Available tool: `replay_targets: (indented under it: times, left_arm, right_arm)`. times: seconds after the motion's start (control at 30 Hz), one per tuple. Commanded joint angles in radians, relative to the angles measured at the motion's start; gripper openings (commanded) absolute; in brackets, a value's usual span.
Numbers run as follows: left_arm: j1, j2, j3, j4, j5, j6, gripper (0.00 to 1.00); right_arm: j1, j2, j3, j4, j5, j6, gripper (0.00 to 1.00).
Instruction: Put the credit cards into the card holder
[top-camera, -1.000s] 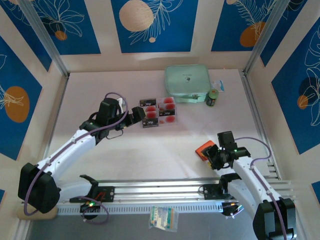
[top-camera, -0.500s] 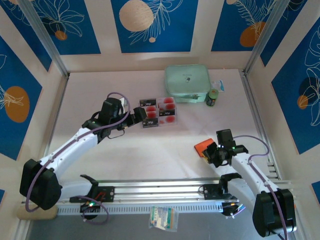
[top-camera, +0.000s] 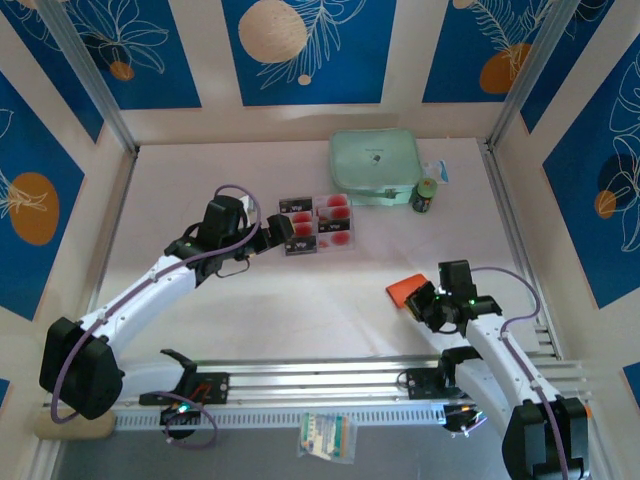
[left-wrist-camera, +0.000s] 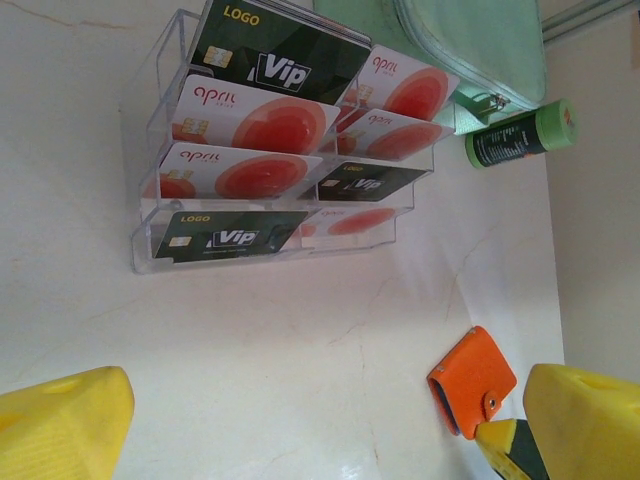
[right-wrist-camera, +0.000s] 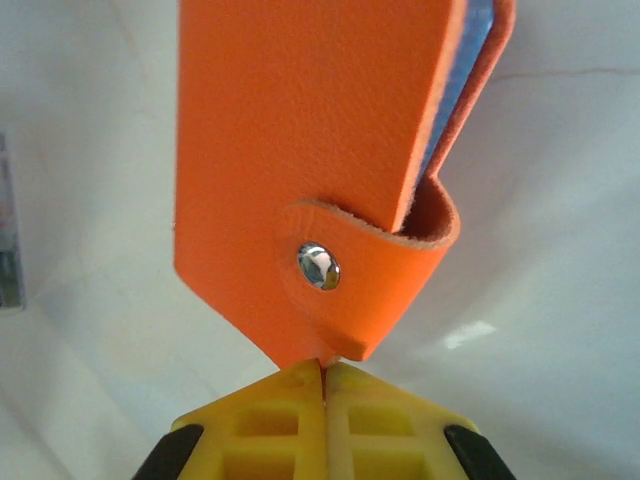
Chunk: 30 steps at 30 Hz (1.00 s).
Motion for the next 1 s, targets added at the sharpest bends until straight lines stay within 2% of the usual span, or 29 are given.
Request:
replay_targets:
  times: [0.0, 0.1, 0.43, 0.63, 0.97]
  left_arm:
    - [-0.014, -0.005, 0.012, -0.022, -0.023, 0.014, 1.0]
    - [-0.014, -0.007, 0.01, -0.019, -0.023, 0.011, 1.0]
    - [-0.016, -0.011, -0.02, -0.015, -0.027, -0.002, 1.0]
    - [-0.012, 0.001, -0.049, 0.027, -0.021, -0.022, 1.0]
    - [0.059, 0.034, -0.073, 0.298, 0.159, -0.198, 1.0]
  right_arm:
    - [0.013, 0.041, 0.059, 0.055, -0.13, -0.094, 0.0]
    - [0.069, 0.096, 0.098, 0.091, -0.154, -0.12, 0.0]
    - [0.353, 0.263, 0.299, 0.213, -0.168, -0.167, 0.0]
    - [0.43, 0.327, 0.426, 0.272, -0.232, -0.211, 0.0]
    - [0.467, 0.424, 0.584, 0.469, -0.363, -0.203, 0.0]
